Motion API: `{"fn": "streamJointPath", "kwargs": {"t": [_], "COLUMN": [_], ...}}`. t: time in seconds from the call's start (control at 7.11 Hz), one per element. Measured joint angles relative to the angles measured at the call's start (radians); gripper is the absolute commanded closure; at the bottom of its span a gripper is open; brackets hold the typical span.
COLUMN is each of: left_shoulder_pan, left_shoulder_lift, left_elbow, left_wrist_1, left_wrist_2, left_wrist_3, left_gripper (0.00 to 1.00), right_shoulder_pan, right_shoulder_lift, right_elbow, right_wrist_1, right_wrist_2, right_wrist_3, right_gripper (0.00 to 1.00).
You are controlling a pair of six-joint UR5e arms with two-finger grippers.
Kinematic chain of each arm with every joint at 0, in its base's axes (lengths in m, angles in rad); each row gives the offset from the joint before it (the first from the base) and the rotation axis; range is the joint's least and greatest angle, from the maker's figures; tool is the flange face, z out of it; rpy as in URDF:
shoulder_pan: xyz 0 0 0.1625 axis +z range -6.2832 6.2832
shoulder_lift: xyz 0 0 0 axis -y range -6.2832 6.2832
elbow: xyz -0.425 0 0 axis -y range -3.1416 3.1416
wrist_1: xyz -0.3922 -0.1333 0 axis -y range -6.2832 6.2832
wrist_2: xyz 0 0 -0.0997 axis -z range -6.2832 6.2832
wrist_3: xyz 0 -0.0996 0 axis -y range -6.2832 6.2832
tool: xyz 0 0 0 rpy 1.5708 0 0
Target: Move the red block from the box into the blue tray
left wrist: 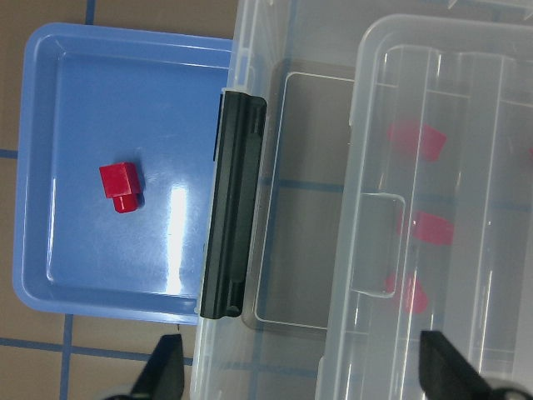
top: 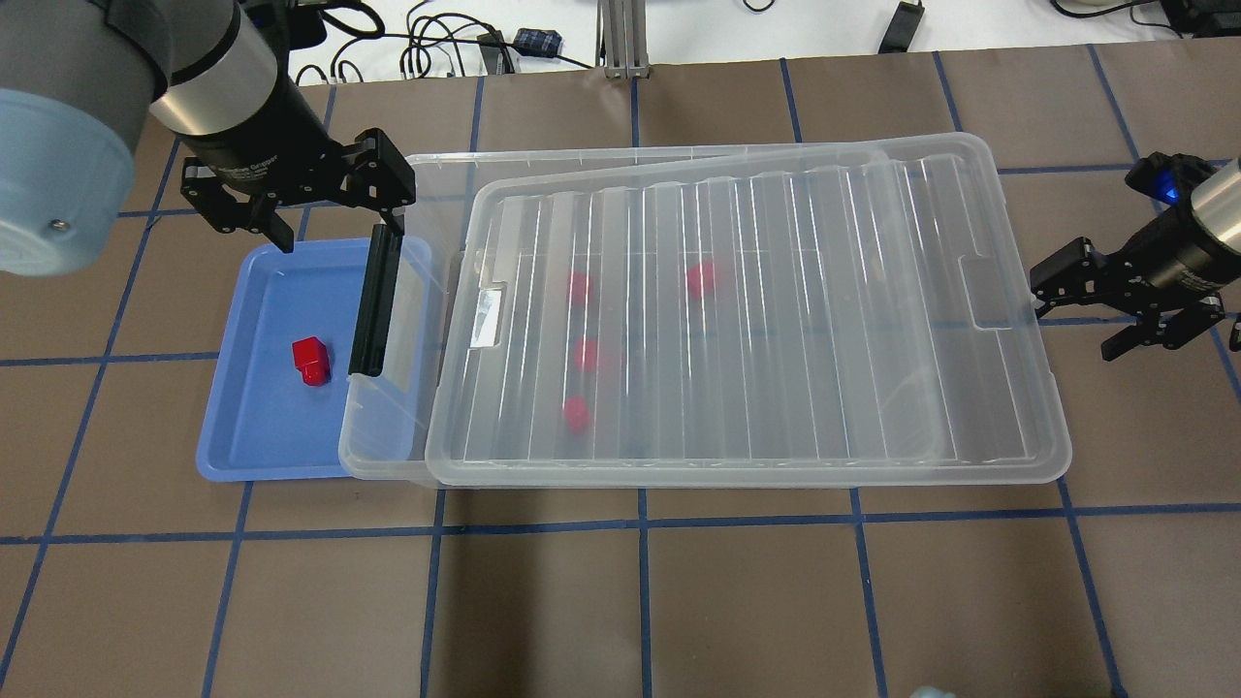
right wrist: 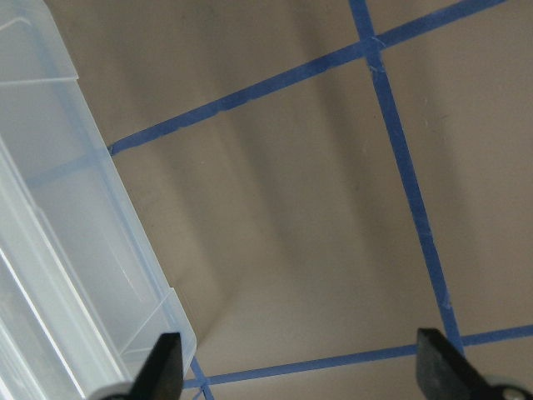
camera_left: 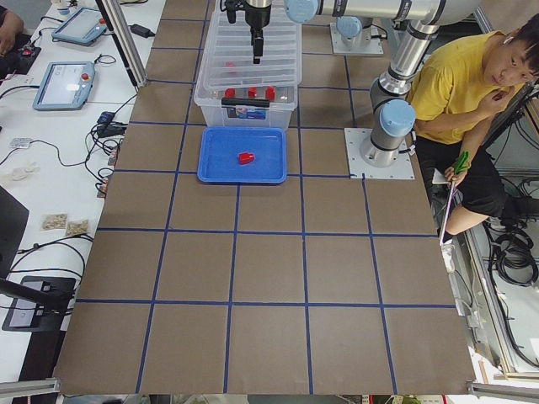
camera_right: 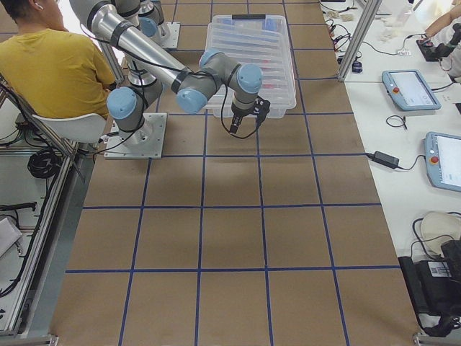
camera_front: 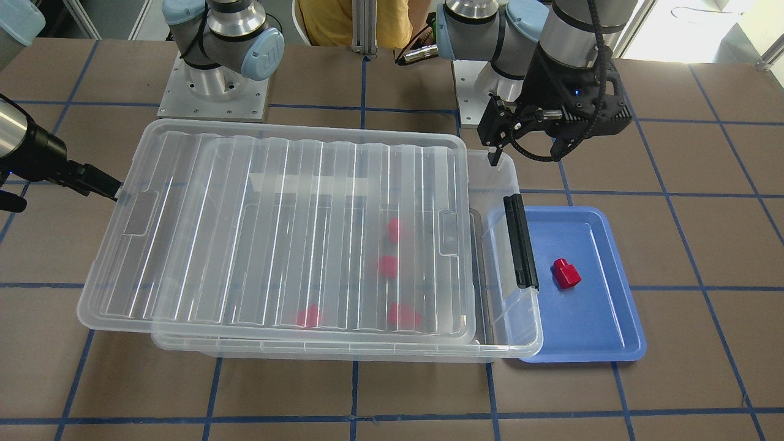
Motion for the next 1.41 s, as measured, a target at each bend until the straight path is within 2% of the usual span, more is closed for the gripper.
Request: {"fn": "streamJointPath", "kwargs": {"t": [0.56,1.41], "left_shoulder_pan": [0.002,0.007], "left_shoulder_lift": [0.005,0.010], "left_elbow": [-0.005,-0.011], "left_wrist_1": [0.001,0.000], "left_wrist_2": [0.003,0.007], "left_wrist_3": [0.007,0.031], "left_gripper": [0.00,0.00], "right_shoulder_pan": [0.012,0.105], "right_shoulder_lift": [-0.003,-0.004], "right_elbow": [0.005,0.004], "right_wrist_1": [-0.003,-0.011], "right_wrist_2": [0.056,0.064], "right_wrist_3": [0.058,0.175], "right_gripper": [0.00,0.00]}}
